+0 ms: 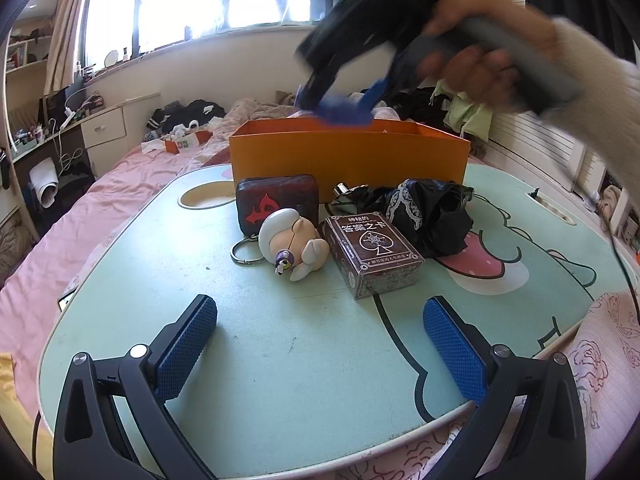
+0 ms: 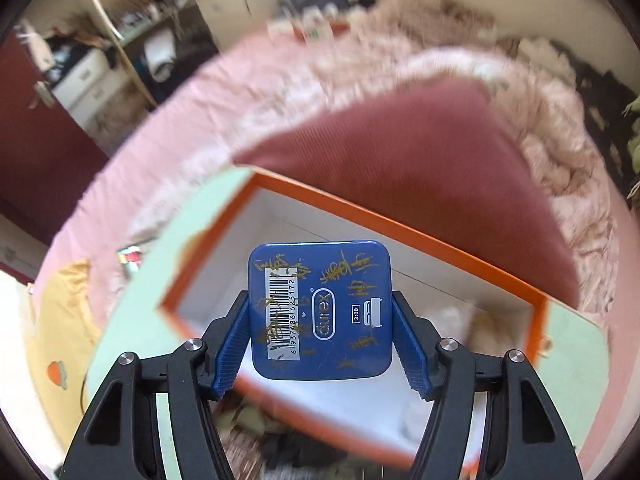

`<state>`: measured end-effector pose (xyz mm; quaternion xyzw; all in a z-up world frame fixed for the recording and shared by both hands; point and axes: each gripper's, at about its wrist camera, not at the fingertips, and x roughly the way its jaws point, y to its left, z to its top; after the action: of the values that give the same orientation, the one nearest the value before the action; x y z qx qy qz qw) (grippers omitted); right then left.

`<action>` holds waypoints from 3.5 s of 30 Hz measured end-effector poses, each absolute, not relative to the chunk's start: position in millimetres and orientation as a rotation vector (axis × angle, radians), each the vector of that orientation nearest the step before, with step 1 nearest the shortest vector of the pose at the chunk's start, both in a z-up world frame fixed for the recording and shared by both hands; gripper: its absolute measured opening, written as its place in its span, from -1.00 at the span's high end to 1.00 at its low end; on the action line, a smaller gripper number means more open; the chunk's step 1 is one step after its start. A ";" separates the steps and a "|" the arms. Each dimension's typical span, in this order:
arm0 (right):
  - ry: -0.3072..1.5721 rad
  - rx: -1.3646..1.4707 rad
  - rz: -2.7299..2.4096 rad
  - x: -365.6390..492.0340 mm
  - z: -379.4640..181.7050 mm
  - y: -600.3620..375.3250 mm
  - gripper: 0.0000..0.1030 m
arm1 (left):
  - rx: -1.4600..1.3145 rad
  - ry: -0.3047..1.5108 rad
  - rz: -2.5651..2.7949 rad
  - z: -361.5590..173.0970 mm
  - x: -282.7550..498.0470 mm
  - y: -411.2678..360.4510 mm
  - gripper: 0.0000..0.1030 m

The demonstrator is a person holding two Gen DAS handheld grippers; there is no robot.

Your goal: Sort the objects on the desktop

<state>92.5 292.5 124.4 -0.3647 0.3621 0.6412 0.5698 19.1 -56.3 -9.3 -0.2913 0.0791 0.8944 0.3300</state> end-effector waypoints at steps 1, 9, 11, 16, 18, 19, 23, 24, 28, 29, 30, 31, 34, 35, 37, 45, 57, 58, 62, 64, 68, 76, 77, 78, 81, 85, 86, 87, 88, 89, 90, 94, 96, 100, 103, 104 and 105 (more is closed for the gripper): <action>0.824 -0.845 1.522 87.5 132.5 280.7 -0.28 | -0.762 0.207 2.340 -9.4 18.9 -56.8 -0.99; 0.868 -0.914 1.575 103.3 110.6 157.0 -0.28 | -0.763 0.206 2.341 -9.4 19.0 -56.4 -0.99; 0.910 -0.936 1.571 107.2 92.4 139.6 -0.28 | -0.763 0.206 2.342 -9.5 18.9 -56.5 -0.99; 0.941 -0.985 1.542 106.9 58.3 115.0 -0.28 | -0.765 0.209 2.343 -9.3 20.6 -56.8 -0.99; 0.938 -0.981 1.534 104.1 49.8 119.3 -0.28 | -0.765 0.209 2.344 -9.3 20.6 -56.8 -0.99; 0.927 -0.980 1.528 102.5 47.9 120.9 -0.29 | -0.765 0.209 2.343 -9.3 20.5 -56.9 -0.99; 0.903 -0.888 1.574 98.7 51.1 121.3 -0.36 | -0.766 0.207 2.343 -8.8 21.1 -57.1 -0.99; 0.907 -0.847 1.595 100.2 54.0 116.8 -0.49 | -0.766 0.206 2.344 -8.7 21.1 -57.0 -0.99; 0.827 -0.810 1.598 102.7 56.6 91.2 -0.65 | -0.767 0.206 2.344 -8.7 21.0 -56.9 -0.99; 0.805 -0.815 1.594 103.8 54.4 84.3 -0.65 | -0.767 0.206 2.345 -8.6 21.2 -57.1 -0.99; 0.788 -0.812 1.595 106.0 52.8 79.7 -0.65 | -0.767 0.206 2.345 -8.7 21.0 -56.9 -0.99; 0.773 -0.802 1.600 107.8 50.9 74.8 -0.66 | -0.767 0.207 2.345 -8.8 21.0 -56.8 -0.99; 0.715 -0.790 1.581 106.6 39.2 63.9 -0.77 | -0.769 0.208 2.346 -8.6 21.1 -56.8 -0.99; 0.680 -0.792 1.565 107.5 35.4 61.2 -0.81 | -0.769 0.209 2.347 -8.5 21.2 -56.8 -0.99; 0.637 -0.804 1.563 104.1 29.9 62.0 -0.98 | -0.773 0.212 2.348 -8.5 21.2 -57.3 -0.99; 0.618 -0.799 1.594 109.3 28.2 64.9 -0.99 | -0.777 0.215 2.352 -8.5 18.8 -58.2 -0.99; 0.611 -0.775 1.563 118.7 28.2 61.5 -0.99 | -0.801 0.221 2.376 -7.6 16.9 -66.4 -0.99; 0.610 -0.775 1.563 118.7 28.4 61.1 -0.99 | -0.796 0.218 2.381 -7.8 17.8 -68.1 -0.99; 0.602 -0.781 1.563 117.5 28.7 60.4 -0.99 | -0.804 0.226 2.354 -6.5 21.2 -71.0 -0.99; 0.596 -0.783 1.562 116.9 28.9 59.9 -0.99 | -0.816 0.234 2.339 -5.0 22.7 -72.4 -0.99; 0.601 -0.785 1.569 118.1 28.9 60.6 -0.99 | -0.816 0.190 2.311 4.8 26.7 -80.4 -0.99; 0.596 -0.787 1.581 117.2 29.1 59.8 -0.99 | -0.691 0.136 2.321 61.0 18.8 -77.6 -0.99; 0.595 -0.788 1.583 117.4 29.1 59.7 -0.99 | -0.681 0.131 2.316 66.8 16.3 -75.1 -0.99; 0.595 -0.789 1.584 116.9 29.2 59.4 -1.00 | -0.662 0.137 2.317 76.0 12.4 -68.1 -0.99; 0.594 -0.789 1.587 117.0 29.3 59.2 -1.00 | -0.640 0.139 2.301 96.3 -1.3 -48.1 -0.98; 0.592 -0.792 1.591 117.0 29.2 59.5 -1.00 | -0.659 0.145 2.259 115.6 -23.3 -17.8 -0.74; 0.592 -0.792 1.593 116.7 29.3 59.2 -1.00 | -0.692 0.155 2.231 119.5 -33.9 -5.7 -0.67; 0.591 -0.793 1.593 116.8 29.2 59.3 -1.00 | -0.732 0.155 2.190 121.8 -44.8 5.7 -0.62; 0.591 -0.793 1.594 117.1 29.0 59.4 -1.00 | -0.775 0.141 2.137 123.8 -56.5 15.9 -0.45; 0.589 -0.793 1.596 117.0 29.0 59.3 -1.00 | -0.808 0.126 2.096 124.6 -64.7 23.5 -0.22; 0.589 -0.792 1.598 116.7 29.1 58.8 -1.00 | -0.869 0.107 2.036 123.8 -79.3 35.6 -0.11; 0.586 -0.793 1.607 117.2 28.2 58.7 -1.00 | -1.104 0.082 1.927 103.9 -127.7 81.5 0.18; 0.583 -0.792 1.613 117.3 28.0 58.2 -1.00 | -1.179 0.134 1.919 88.6 -139.9 104.3 0.19; 0.580 -0.791 1.621 117.7 27.8 57.8 -1.00 | -1.290 0.218 1.918 60.2 -156.2 142.3 0.19; 0.577 -0.791 1.625 118.0 27.7 57.9 -1.00 | -1.349 0.245 1.917 47.1 -163.7 162.2 0.19; 0.576 -0.791 1.627 117.8 27.6 57.5 -1.00 | -1.379 0.261 1.908 41.0 -166.2 168.5 0.19; 0.576 -0.790 1.629 118.4 27.6 57.7 -1.00 | -1.420 0.262 1.893 35.0 -170.6 172.5 0.19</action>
<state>118.4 57.7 27.6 -0.3382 0.2466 0.6974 0.5817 -170.6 172.5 35.0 -0.5538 0.1023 0.7382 0.3712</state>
